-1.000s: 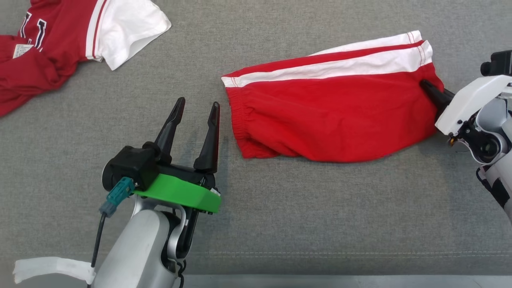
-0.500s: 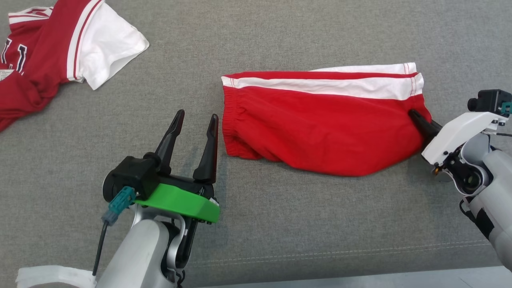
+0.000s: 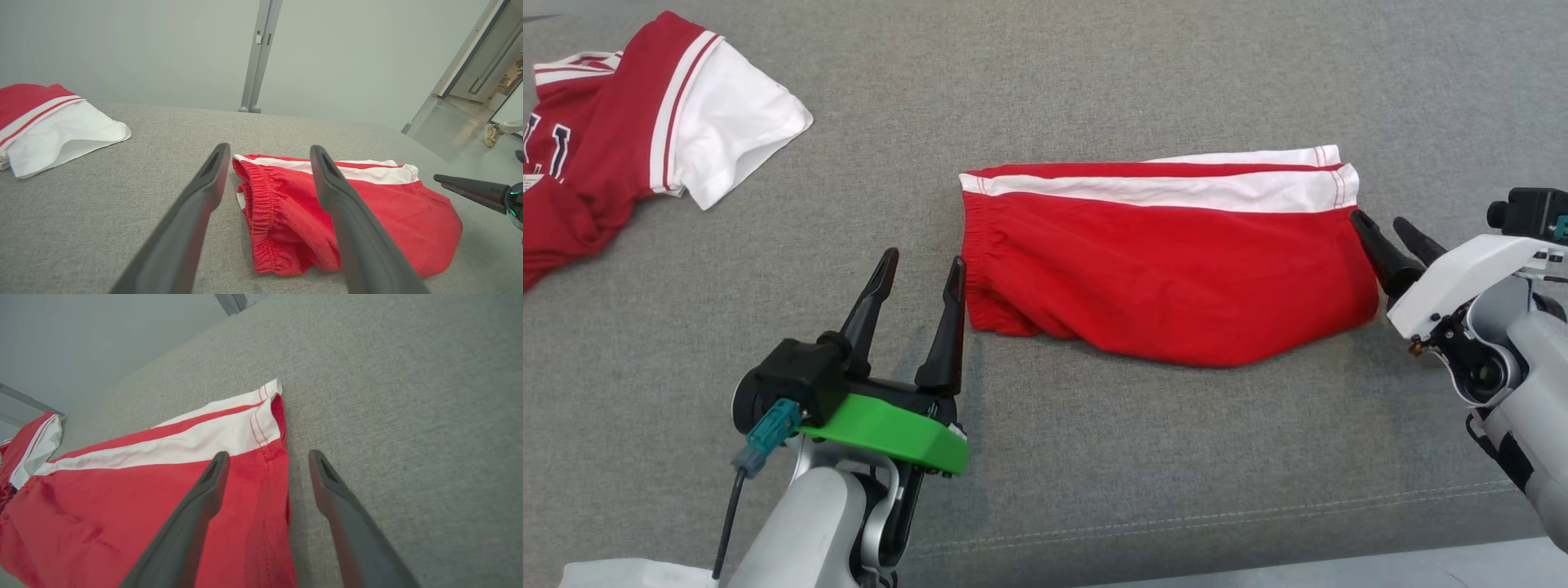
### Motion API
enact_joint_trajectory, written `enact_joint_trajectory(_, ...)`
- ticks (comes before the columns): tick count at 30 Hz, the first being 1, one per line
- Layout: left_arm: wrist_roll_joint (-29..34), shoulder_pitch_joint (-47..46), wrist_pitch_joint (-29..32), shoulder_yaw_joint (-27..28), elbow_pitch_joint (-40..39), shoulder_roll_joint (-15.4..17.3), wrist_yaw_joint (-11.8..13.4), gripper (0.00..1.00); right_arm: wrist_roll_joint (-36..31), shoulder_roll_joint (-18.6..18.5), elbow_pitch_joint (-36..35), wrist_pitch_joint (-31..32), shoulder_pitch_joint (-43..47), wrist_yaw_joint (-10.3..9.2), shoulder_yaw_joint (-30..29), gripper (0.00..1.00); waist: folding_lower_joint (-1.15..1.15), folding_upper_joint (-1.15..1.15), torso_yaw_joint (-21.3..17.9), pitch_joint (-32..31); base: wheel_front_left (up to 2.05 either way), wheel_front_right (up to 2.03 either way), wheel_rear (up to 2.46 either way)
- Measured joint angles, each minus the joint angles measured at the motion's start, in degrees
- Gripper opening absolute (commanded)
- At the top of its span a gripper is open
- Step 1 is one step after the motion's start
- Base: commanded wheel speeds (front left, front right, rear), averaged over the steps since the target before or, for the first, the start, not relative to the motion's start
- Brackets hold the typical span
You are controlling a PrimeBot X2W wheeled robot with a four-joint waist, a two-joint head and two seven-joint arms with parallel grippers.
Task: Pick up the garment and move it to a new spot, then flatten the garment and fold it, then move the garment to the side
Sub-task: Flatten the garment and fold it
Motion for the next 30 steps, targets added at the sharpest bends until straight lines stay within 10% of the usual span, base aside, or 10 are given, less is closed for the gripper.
enact_joint_trajectory(30, 0.9, 0.0, 0.6, -0.5, -2.8, 0.1, 0.3, 1.0, -0.7, -1.3, 2.0, 4.1, -4.0, -0.02, 1.5, 1.0, 0.0, 0.0, 1.4, 4.2, 0.0, 0.0, 0.0)
